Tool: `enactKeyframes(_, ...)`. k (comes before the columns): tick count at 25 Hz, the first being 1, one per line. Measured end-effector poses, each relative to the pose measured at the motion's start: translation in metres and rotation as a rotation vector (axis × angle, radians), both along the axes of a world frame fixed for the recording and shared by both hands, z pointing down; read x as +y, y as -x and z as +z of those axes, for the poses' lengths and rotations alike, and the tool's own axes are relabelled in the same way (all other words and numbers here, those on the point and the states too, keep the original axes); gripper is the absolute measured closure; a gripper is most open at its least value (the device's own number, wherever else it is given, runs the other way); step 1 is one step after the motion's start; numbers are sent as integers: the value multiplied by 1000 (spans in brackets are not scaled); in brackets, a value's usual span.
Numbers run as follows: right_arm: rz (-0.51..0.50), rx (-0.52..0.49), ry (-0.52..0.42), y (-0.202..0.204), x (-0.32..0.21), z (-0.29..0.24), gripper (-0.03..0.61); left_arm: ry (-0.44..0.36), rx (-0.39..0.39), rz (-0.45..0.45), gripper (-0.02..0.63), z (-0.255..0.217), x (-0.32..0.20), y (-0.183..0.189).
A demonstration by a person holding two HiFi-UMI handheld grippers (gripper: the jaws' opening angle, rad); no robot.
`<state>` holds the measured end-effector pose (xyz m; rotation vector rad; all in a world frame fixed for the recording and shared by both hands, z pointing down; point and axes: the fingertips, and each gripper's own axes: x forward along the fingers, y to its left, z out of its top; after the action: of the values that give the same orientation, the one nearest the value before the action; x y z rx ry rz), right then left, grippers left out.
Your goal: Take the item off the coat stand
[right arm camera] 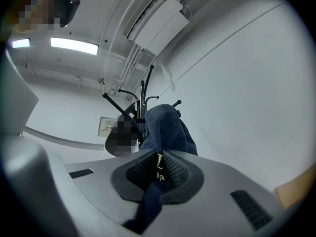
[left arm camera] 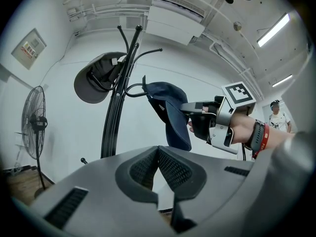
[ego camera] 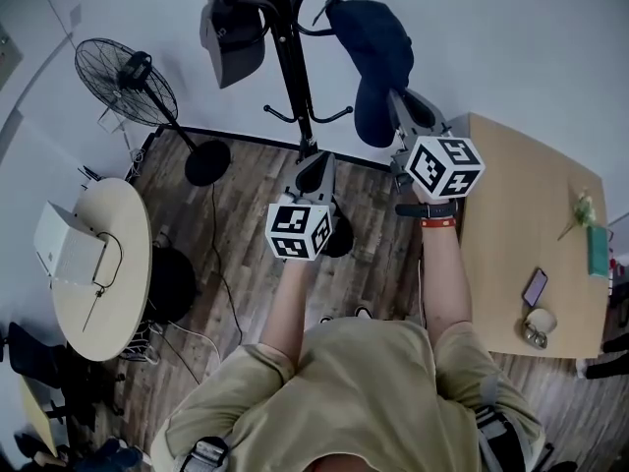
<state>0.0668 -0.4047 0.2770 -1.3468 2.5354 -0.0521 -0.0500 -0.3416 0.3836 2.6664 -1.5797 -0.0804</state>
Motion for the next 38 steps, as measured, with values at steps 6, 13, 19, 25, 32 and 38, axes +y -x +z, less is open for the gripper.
enactKeyframes(6,26,-9,32,-12,3,16,548,8,3,6,591,4,-1,-2)
enactKeyframes(13,45,-79,60,-26,5,30,548,25,0,7,591,13,-3,-3)
enactKeyframes(19,76,-93,120,-38,4,56,548,40,-11,0,591,22,-4,2)
enactKeyframes(25,88,-50,184,-36,8,96,548,58,-15,-15,591,33,-6,6)
enactKeyframes(32,85,5,244,-23,15,134,548,57,-50,-45,591,39,-6,13)
enactKeyframes(38,68,46,278,-8,23,158,548,50,-45,-71,591,38,-6,21)
